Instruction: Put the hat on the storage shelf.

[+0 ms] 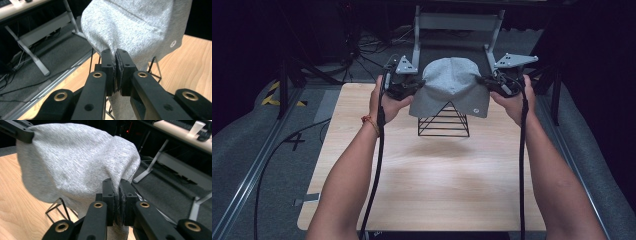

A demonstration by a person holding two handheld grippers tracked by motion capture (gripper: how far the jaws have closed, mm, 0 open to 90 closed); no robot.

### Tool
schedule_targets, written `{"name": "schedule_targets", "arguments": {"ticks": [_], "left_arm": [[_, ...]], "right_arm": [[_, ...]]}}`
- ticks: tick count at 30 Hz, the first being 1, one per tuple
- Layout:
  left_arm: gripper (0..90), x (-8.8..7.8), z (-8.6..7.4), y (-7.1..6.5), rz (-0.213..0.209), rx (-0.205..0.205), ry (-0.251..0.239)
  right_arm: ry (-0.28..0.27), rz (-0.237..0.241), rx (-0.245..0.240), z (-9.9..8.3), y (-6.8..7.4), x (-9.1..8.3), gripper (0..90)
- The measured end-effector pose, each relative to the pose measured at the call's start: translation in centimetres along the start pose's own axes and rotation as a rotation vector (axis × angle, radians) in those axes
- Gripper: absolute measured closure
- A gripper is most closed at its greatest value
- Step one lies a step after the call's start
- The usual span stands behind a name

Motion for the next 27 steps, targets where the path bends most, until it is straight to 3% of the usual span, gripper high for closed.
{"name": "schedule_targets", "arguments": {"ticks": [6,11,16,21,27], "left_arm": [[85.3,2.0,-2.0,-0.3,-0.023,-0.020,0.027],[85.2,2.7,-3.1,-0.3,-0.031,-0.032,0.025],[85.2,3.7,-4.9,-1.1,-0.065,-0.037,0.038],[85.2,4.9,-6.4,-2.0,-0.069,-0.053,0.064],[85.3,5.6,-8.0,-2.5,-0.066,-0.049,0.094]], "right_arm": [[0.026,0.024,0.021,-2.0,-0.1,1.4,84.4],[0.036,0.040,0.042,-3.5,-0.4,2.0,84.4],[0.065,0.057,0.073,-5.8,-0.5,3.0,84.4],[0.092,0.071,0.112,-7.5,-0.5,3.8,84.4],[0.132,0.074,0.113,-9.5,0.1,5.0,84.5]]}}
Point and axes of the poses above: each handheld gripper's, and its own axes: x roughly forward along the jaws, z roughly out of its top, y roughly to its left, the point moved 3 cm from there along x, roughly forward along the jaws, and after that the axes turned 9 degrees about x, right-handed, at the moved point
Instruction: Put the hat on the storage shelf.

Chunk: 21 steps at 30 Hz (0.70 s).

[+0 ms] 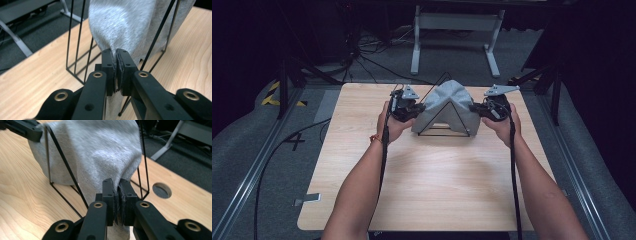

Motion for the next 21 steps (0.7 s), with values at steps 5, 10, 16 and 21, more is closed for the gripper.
{"name": "schedule_targets", "arguments": {"ticks": [5,10,16,21], "left_arm": [[85.3,0.3,-1.0,-0.1,0.005,-0.014,0.006],[85.3,0.8,-1.7,-0.6,0.012,0.005,0.031],[84.9,1.2,-2.4,-0.7,0.011,-0.022,0.026],[83.1,0.6,-2.8,-0.6,0.007,-0.024,0.003]], "right_arm": [[0.018,0.013,0.012,-1.1,0.2,1.0,84.5],[0.036,0.003,0.009,-1.7,0.3,1.7,84.4],[0.042,0.006,0.026,-2.2,0.2,2.2,84.2],[0.041,0.002,0.030,-2.3,0.1,1.9,82.0]]}}
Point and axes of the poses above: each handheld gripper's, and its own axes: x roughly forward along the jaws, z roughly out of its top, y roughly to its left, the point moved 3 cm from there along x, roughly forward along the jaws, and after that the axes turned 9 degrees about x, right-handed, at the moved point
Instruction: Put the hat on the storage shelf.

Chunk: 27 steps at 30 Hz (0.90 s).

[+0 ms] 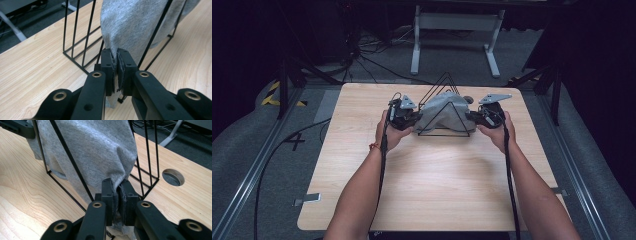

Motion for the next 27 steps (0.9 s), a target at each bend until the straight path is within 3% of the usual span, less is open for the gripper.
{"name": "schedule_targets", "arguments": {"ticks": [4,12,13,17,20,27], "left_arm": [[77.1,-1.1,-0.3,0.2,0.008,-0.005,-0.020],[73.2,-4.3,-0.9,-0.1,0.019,0.057,-0.012],[72.8,-4.6,-1.0,-0.3,0.019,0.050,-0.017],[70.7,-5.9,-1.5,-0.6,0.025,0.084,0.009],[67.8,-6.9,-2.1,-1.0,0.029,0.082,0.025],[58.2,-8.9,-5.1,-2.3,0.025,0.102,0.079]], "right_arm": [[-0.006,-0.010,0.002,0.0,-0.2,-0.7,76.9],[-0.024,-0.030,-0.024,-0.2,-0.5,-3.4,72.7],[-0.025,-0.033,-0.028,-0.2,-0.5,-3.8,72.6],[-0.033,-0.042,-0.039,-0.6,-0.6,-5.1,71.6],[-0.032,-0.043,-0.043,-1.0,-0.5,-6.1,70.1],[-0.028,-0.042,-0.066,-3.5,-0.2,-8.8,62.7]]}}
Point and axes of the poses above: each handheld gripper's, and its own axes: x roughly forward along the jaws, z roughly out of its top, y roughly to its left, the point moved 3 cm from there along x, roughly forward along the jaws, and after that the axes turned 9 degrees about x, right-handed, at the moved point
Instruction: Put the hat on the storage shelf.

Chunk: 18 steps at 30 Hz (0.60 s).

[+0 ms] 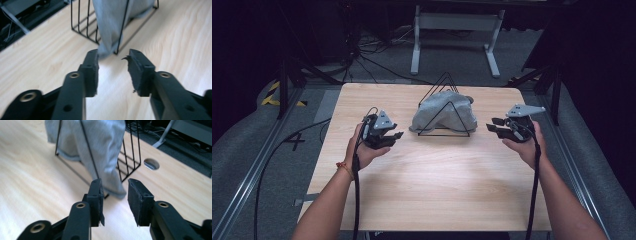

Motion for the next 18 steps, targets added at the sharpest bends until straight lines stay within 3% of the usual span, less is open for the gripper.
{"name": "schedule_targets", "arguments": {"ticks": [9,12,18], "left_arm": [[43.5,-2.5,-5.7,-3.0,-0.001,0.021,0.103],[38.4,-2.9,-7.5,-3.9,0.000,0.015,0.135],[30.9,-3.8,-10.7,-5.6,-0.055,-0.019,0.163]], "right_arm": [[0.060,-0.028,-0.013,-7.5,0.3,-2.7,49.7],[0.062,-0.021,0.013,-9.8,0.1,-3.4,45.6],[0.088,-0.050,0.089,-14.1,-0.9,-4.1,36.9]]}}
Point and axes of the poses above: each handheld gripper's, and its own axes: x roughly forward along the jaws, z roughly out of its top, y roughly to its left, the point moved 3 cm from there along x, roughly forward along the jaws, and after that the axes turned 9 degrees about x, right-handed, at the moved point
